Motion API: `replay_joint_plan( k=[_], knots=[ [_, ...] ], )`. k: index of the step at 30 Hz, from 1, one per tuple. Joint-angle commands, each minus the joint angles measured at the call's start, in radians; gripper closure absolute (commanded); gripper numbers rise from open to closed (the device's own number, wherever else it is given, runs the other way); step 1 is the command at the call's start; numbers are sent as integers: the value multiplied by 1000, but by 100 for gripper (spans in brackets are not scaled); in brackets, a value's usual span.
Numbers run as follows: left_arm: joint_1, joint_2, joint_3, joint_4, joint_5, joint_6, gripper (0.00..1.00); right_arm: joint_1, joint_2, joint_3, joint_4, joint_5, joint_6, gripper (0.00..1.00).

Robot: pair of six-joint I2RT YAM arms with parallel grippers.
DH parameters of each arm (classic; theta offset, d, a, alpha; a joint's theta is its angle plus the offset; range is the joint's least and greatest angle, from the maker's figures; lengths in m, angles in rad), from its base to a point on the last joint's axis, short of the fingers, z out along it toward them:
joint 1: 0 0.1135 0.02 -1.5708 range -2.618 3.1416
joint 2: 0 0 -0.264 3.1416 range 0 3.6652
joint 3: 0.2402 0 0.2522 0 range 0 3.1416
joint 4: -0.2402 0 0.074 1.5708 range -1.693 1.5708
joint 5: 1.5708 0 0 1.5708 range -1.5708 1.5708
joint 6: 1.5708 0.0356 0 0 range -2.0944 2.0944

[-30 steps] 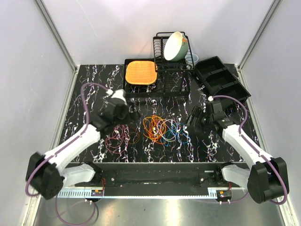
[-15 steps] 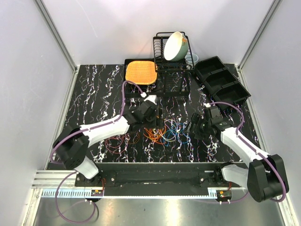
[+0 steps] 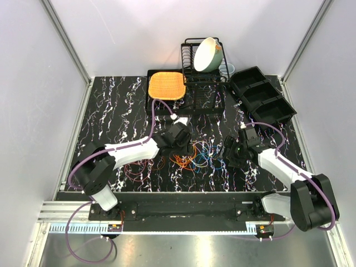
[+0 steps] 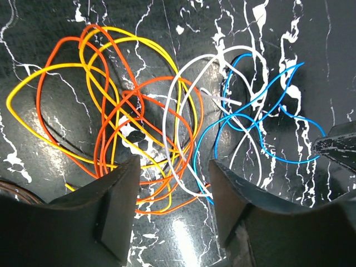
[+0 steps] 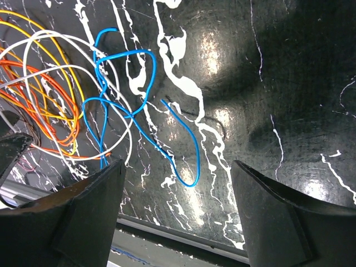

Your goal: Untangle the cables

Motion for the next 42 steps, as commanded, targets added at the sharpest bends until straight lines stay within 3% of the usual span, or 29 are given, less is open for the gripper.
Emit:
replay_joint_plan(
  k=[1,4,7,8,10,17,21,23,26,28,35,39,42],
  knots=[
    [-11,13,34,36,17,-14,46,10,6,30,28,-4,-11,18],
    [-14,20,42,27,20,-18,49,9,8,30,29,0,-14,18],
    [-20,23,48,27,20,-18,63,10,8,32,28,0,-16,18],
    [-21,30,52,27,22,-18,78,10,9,32,28,2,-14,18],
    [-27,37,60,21,19,-20,99,10,6,33,28,4,-14,18],
    [-41,-25,270,-207,-61,15,100,10,-11,88,-21,10,-28,17],
    [-35,-52,642,-423,-212,187,100,10,-20,157,-39,34,-37,16],
    [-35,-46,913,-535,-248,234,100,9,-23,185,-58,37,-43,16],
    [-35,-82,1054,-557,-216,261,100,10,-47,245,-101,57,-49,16],
    [-35,-140,1031,-539,-196,249,100,10,-86,282,-124,76,-57,16],
    [-35,-322,506,-336,-109,215,100,10,-161,375,-182,112,-100,15],
    [-35,-334,344,-293,-64,154,100,12,-167,414,-185,108,-120,14],
    [-34,-349,306,-258,-21,130,100,10,-143,423,-179,59,-121,13]
  ],
)
